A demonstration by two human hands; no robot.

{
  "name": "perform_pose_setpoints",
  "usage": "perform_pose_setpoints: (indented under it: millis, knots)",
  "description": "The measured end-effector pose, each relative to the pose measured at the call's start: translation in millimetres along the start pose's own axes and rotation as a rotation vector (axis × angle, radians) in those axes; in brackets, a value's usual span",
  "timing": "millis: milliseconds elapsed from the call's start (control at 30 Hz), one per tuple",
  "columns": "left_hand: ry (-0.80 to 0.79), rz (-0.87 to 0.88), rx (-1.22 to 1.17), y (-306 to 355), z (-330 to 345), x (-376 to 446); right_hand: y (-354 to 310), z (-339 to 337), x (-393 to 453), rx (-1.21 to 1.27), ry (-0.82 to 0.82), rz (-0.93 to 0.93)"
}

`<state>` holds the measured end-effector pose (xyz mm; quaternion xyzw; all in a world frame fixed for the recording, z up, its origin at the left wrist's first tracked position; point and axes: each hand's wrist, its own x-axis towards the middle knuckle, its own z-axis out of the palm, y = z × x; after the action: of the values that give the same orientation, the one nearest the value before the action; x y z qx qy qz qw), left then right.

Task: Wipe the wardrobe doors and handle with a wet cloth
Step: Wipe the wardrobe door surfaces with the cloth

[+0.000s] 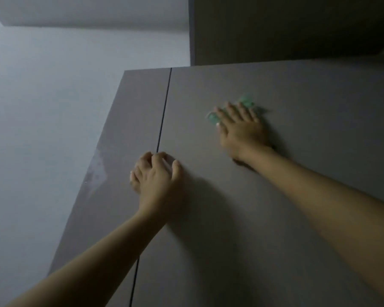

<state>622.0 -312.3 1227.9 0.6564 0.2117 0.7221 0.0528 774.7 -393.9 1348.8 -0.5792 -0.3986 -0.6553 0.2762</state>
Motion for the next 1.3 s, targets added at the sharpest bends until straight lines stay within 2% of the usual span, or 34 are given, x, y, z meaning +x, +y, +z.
perform_pose_setpoints:
  millis: [67, 100, 133, 200, 267, 333, 400, 467, 500, 567, 600, 667, 733, 767, 800, 867, 967, 1033, 1100, 1167, 1200, 1233, 1300]
  knots:
    - [-0.018, 0.056, -0.010, 26, 23, -6, 3, -5, -27, -0.017, -0.046, -0.293]
    - [-0.019, 0.099, -0.014, 39, 34, -8, 22, -10, -29, -0.041, -0.077, -0.349]
    - [-0.019, 0.142, -0.006, 52, 43, -9, 45, -13, -23, -0.070, -0.068, -0.330]
    - [-0.019, 0.224, 0.048, 74, 60, -10, 102, -17, 2, -0.100, -0.004, -0.130]
    - [-0.048, 0.285, 0.090, 89, 69, -10, 147, -20, 24, -0.067, -0.013, 0.139]
    - [-0.069, 0.299, 0.120, 98, 74, -9, 154, -19, 30, -0.020, 0.005, 0.245]
    - [-0.044, 0.288, 0.163, 99, 78, -8, 136, -16, 11, -0.027, 0.020, 0.141]
    - [-0.033, 0.261, 0.191, 104, 84, -12, 129, -15, -32, -0.006, 0.027, -0.129]
    - [-0.028, 0.244, 0.200, 105, 86, -13, 131, -17, -55, -0.007, 0.006, -0.253]
    - [-0.019, 0.224, 0.213, 115, 92, -17, 169, -29, -70, -0.020, -0.014, -0.320]
    - [-0.027, 0.224, 0.214, 121, 97, -21, 200, -32, -64, -0.057, 0.015, -0.248]
    - [-0.036, 0.270, 0.199, 132, 107, -29, 255, -40, -46, -0.079, 0.010, 0.066]
    - [-0.060, 0.335, 0.181, 146, 116, -37, 272, -39, -30, -0.031, -0.002, 0.337]
    - [-0.084, 0.356, 0.166, 156, 124, -43, 267, -39, -33, -0.035, 0.011, 0.378]
    - [-0.100, 0.373, 0.155, 166, 131, -49, 257, -37, -40, -0.038, 0.024, 0.359]
    - [-0.135, 0.413, 0.144, 183, 144, -60, 234, -32, -75, -0.028, 0.070, 0.139]
    - [-0.180, 0.492, 0.146, 200, 166, -75, 241, -42, -129, -0.039, -0.019, -0.169]
    - [-0.201, 0.526, 0.189, 199, 171, -78, 283, -46, -121, -0.100, 0.005, -0.110]
    - [-0.201, 0.537, 0.209, 196, 175, -81, 330, -51, -99, -0.152, 0.012, 0.163]
    - [-0.188, 0.554, 0.244, 193, 176, -80, 352, -57, -82, -0.090, -0.018, 0.485]
    - [-0.187, 0.562, 0.254, 193, 178, -81, 353, -56, -83, -0.072, -0.020, 0.559]
    - [-0.179, 0.568, 0.265, 194, 178, -80, 345, -56, -88, -0.054, -0.011, 0.565]
    - [-0.159, 0.565, 0.273, 193, 179, -80, 322, -49, -118, -0.079, 0.073, 0.377]
